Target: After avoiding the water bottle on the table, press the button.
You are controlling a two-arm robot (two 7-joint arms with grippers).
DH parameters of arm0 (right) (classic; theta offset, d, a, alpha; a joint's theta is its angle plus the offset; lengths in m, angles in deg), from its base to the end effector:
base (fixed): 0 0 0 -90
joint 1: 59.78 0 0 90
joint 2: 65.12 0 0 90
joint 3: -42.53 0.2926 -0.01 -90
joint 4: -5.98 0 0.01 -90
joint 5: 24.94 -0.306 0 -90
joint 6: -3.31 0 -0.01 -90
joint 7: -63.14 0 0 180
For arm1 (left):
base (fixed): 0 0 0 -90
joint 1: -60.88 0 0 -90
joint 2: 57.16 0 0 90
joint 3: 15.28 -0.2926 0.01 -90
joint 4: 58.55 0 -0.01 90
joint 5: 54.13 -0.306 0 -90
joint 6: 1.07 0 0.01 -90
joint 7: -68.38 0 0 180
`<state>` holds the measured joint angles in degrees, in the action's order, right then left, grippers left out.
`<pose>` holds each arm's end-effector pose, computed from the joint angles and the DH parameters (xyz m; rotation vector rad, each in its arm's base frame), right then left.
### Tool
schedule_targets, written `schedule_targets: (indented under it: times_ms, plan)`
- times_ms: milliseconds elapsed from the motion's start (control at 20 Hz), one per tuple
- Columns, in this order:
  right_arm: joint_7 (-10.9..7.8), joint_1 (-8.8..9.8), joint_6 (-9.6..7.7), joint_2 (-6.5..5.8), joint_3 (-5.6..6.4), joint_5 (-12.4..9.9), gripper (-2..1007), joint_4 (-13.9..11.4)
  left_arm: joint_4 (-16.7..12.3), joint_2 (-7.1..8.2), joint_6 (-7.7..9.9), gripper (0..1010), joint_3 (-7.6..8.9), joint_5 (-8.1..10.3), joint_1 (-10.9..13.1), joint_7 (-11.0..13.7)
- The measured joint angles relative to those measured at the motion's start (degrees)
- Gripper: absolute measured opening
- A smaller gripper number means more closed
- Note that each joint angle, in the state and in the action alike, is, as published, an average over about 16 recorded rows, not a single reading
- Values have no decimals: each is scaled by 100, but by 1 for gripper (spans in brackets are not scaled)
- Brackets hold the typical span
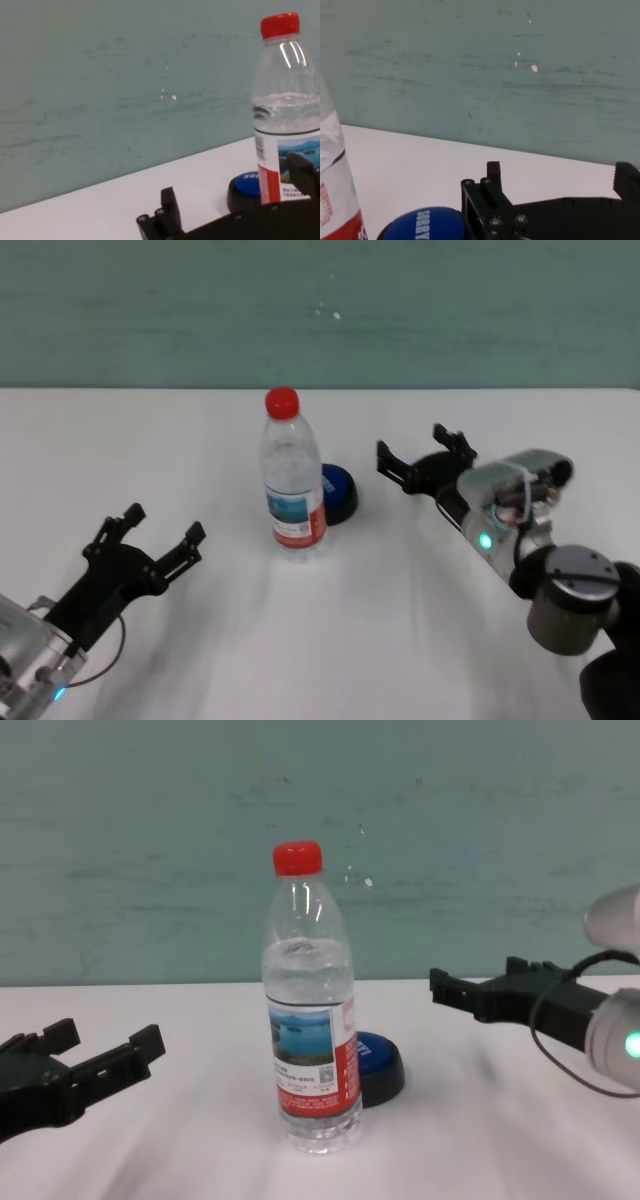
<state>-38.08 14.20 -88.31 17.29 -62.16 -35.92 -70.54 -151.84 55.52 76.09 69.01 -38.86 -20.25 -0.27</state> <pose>0.3986 0.0295 -0.2846 -0.0184 0.0146 -1.1596 0.2782 0.0795 -0.3195 0.0352 -0.1395 1.0615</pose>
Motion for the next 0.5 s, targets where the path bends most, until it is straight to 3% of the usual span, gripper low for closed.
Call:
schedule_targets:
  times_ms: [500]
  plan:
    - [165, 396, 55, 39, 105, 184, 1004, -465, 0, 0, 0, 1010, 0, 0, 0, 0]
